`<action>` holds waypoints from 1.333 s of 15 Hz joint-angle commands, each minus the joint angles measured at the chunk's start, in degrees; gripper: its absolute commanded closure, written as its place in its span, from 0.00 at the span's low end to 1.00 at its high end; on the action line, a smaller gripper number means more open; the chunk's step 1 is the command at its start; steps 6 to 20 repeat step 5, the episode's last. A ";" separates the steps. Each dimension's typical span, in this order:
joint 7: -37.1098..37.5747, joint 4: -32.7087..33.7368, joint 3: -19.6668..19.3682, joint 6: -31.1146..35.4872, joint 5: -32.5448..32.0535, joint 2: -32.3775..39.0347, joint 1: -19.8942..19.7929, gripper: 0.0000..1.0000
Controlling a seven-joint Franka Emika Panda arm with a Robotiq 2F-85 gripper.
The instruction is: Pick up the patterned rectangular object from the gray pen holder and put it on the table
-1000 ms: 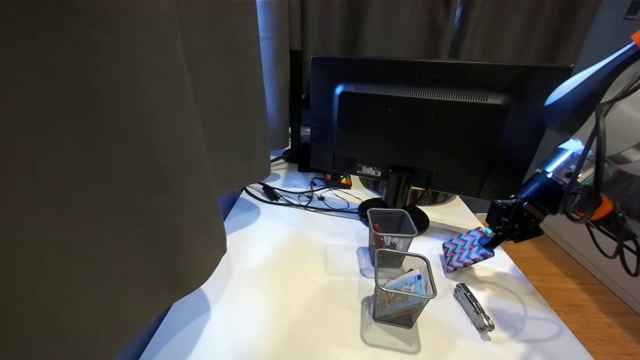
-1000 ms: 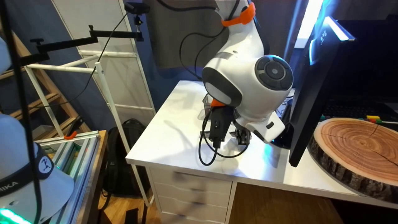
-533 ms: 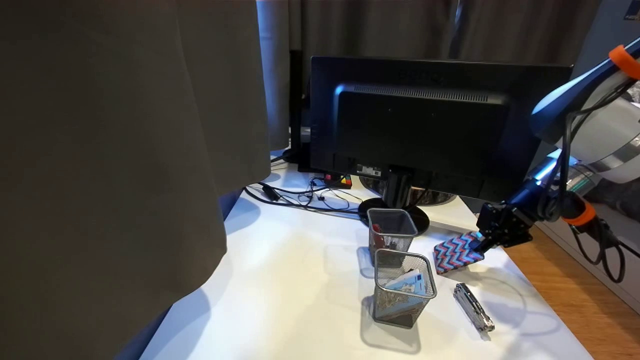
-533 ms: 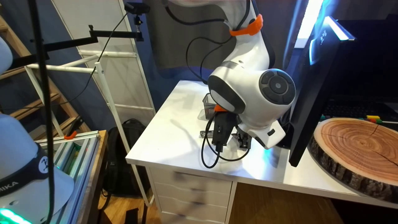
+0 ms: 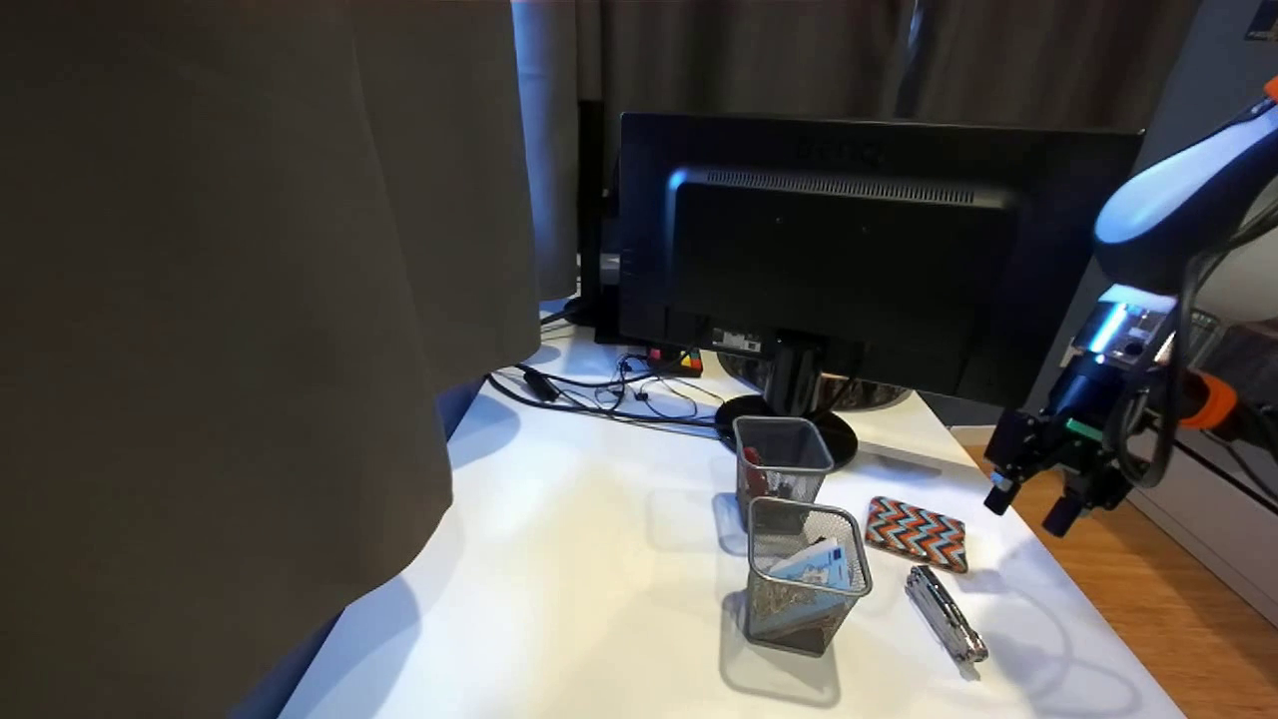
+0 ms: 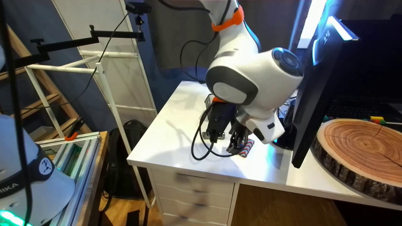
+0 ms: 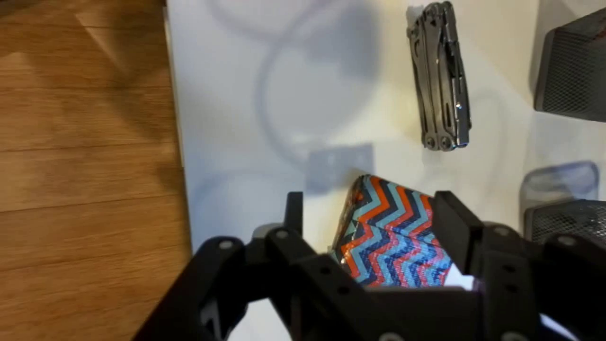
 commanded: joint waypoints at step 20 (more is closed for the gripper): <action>14.90 -6.14 2.18 3.59 -19.06 -13.79 3.66 0.00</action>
